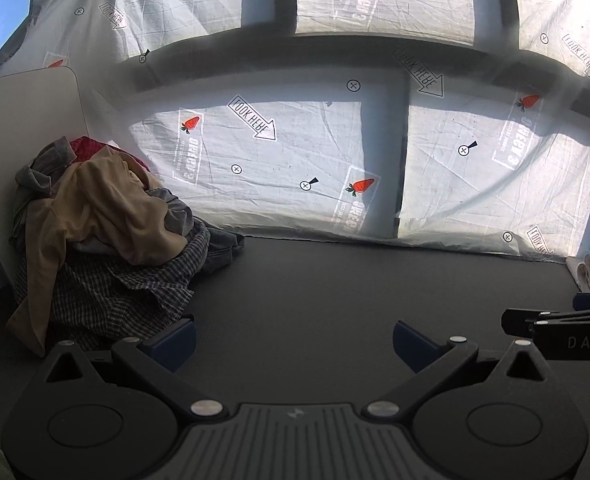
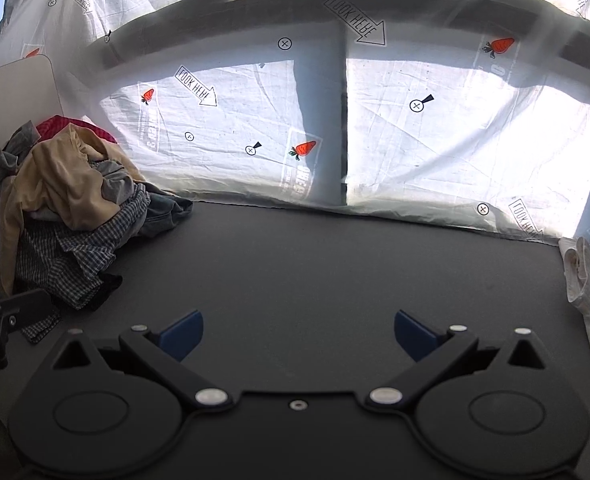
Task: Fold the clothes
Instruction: 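Reach both grippers into the clothes pile and grasp the beige sweater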
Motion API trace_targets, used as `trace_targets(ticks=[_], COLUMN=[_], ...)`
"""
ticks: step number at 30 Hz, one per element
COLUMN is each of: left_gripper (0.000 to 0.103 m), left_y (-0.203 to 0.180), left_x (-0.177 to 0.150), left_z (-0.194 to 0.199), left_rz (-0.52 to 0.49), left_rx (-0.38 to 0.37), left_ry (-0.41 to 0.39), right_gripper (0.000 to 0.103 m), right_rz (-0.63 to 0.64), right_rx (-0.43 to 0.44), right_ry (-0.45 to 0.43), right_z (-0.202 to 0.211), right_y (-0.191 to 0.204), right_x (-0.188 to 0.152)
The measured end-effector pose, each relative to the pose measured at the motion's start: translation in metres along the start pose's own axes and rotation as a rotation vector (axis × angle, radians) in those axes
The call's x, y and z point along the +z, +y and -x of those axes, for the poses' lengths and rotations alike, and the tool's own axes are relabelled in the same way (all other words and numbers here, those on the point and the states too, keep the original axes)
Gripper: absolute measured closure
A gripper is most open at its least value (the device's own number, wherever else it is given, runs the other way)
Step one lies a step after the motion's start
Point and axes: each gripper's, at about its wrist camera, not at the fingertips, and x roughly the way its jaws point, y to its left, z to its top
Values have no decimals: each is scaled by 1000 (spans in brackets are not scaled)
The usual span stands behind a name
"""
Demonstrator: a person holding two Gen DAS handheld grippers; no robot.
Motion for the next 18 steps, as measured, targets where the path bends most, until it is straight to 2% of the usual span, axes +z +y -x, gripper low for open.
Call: trace_targets(ticks=[5,10,13,18], left_gripper=[0,0,0,0], left_y=[68,156,202,264], left_x=[18,43,59,86], left_z=[-37,-82,-108,-157], left_rz=[66,156,207,236], left_rx=[67,145,194,270], left_ry=[23,42,38,57], right_gripper=[0,0,0,2], right_rz=[48,65,90,131], right_rx=[27,58,91,169], right_ry=[11,16,18,-21], right_z=[-54,-111,-145,-197], right_y=[61,130,172,241], right_x=[32,64,85,119])
